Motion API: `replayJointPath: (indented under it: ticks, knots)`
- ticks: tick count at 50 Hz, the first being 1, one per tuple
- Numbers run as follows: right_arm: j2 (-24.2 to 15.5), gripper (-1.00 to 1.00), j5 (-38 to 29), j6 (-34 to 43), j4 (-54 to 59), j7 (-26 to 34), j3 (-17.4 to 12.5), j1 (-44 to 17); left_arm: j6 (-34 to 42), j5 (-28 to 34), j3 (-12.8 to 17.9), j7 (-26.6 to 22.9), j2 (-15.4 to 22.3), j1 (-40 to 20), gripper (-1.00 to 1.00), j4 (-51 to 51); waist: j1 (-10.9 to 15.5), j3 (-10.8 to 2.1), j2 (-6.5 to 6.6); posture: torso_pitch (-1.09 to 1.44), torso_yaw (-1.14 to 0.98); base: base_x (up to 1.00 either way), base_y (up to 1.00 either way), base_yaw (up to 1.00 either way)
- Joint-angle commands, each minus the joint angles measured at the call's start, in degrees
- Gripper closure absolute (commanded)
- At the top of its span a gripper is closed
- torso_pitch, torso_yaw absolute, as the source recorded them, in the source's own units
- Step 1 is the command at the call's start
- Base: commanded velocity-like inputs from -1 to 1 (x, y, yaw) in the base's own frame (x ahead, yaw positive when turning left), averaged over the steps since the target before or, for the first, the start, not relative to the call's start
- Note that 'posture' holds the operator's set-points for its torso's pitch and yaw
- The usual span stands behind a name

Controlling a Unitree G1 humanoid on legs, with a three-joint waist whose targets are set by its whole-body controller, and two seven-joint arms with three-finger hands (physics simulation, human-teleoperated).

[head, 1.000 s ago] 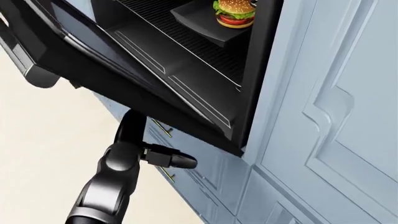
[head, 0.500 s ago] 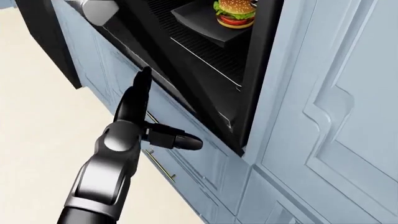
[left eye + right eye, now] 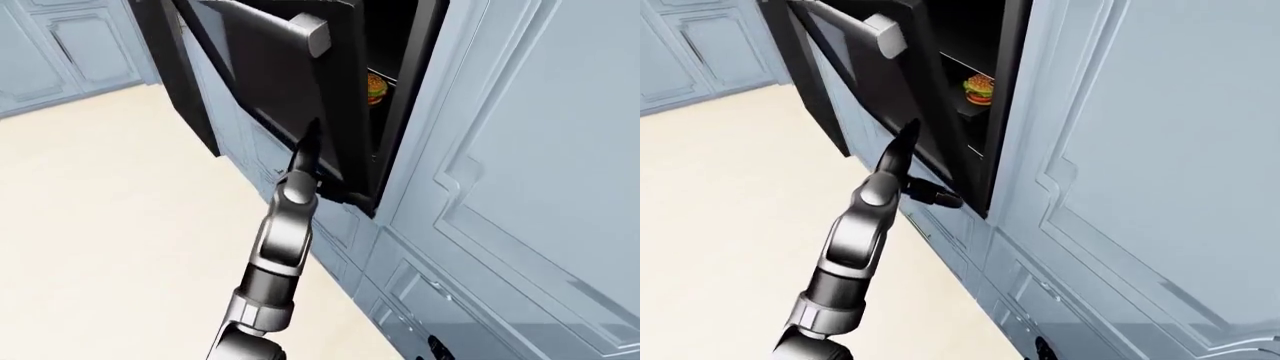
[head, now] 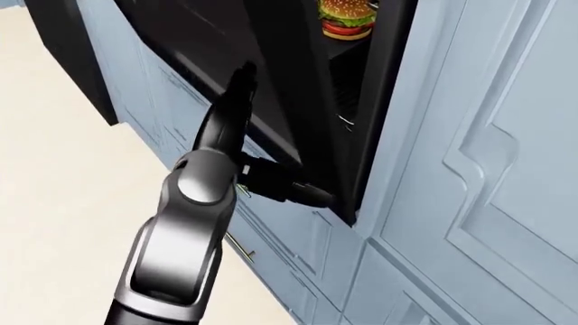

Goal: Close the oven door.

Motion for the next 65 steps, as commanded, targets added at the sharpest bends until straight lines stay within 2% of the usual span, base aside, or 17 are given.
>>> replayJointPath:
  ticks: [1, 17, 26, 41, 44, 50, 57, 62, 65]
  knots:
    - [-0.52, -1.0, 0.23, -0.99, -0.79, 0.43, -0.12, -0.42, -1.13, 0.86, -0.13, 0.25, -0.56, -2.48, -1.0, -1.44, 0.0, -1.06, -0.29, 0.0, 0.0, 0.0, 0.0, 0.0]
    - [-0.51, -1.0, 0.16, -0.8, -0.79, 0.42, -0.01, -0.69, 0.41, 3.35, -2.69, 1.4, -6.05, -3.99, -1.0, 1.78, 0.11, -1.02, -1.06, 0.0, 0.0, 0.0, 0.0, 0.0]
    - [-0.61, -1.0, 0.08, -0.82, -0.8, 0.36, 0.08, -0.82, 4.88, 6.87, -5.78, 1.84, -10.78, -3.43, -1.0, -3.37, 0.17, -0.93, -1.51, 0.0, 0.0, 0.0, 0.0, 0.0]
    - [-0.66, -1.0, 0.51, -1.04, -0.79, 0.67, -0.03, -0.54, 12.55, 13.18, -8.15, -0.59, -16.39, -7.28, -1.0, -9.09, 0.21, -0.56, -2.32, 0.0, 0.0, 0.0, 0.0, 0.0]
    - [-0.71, -1.0, 0.63, -1.07, -0.79, 0.77, -0.09, -0.47, 13.34, 14.29, -8.12, -1.63, -16.67, -8.27, -1.0, -9.19, 0.23, -0.5, -2.46, 0.0, 0.0, 0.0, 0.0, 0.0]
    - [-0.73, -1.0, 0.72, -1.01, -0.79, 0.88, -0.11, -0.45, 17.14, 13.45, -5.39, -3.92, -15.96, -13.76, -1.0, -9.03, 0.22, -0.36, -2.58, 0.0, 0.0, 0.0, 0.0, 0.0]
    - [-0.69, -1.0, 0.82, -1.06, -0.79, 0.97, -0.14, -0.43, 18.45, 9.65, -3.07, -2.4, -13.86, -18.74, -1.0, -6.65, 0.23, -0.24, -2.56, 0.0, 0.0, 0.0, 0.0, 0.0]
    - [-0.67, -1.0, 0.79, -0.96, -0.79, 0.86, -0.07, -0.58, 19.83, 8.53, -4.11, -2.3, -13.22, -19.55, -1.0, -6.47, 0.25, -0.26, -2.53, 0.0, 0.0, 0.0, 0.0, 0.0]
    - [-0.66, -1.0, 0.76, -0.95, -0.8, 0.78, -0.02, -0.65, 20.64, 9.34, -5.8, -2.75, -13.73, -18.66, -1.0, -7.14, 0.25, -0.22, -2.53, 0.0, 0.0, 0.0, 0.0, 0.0]
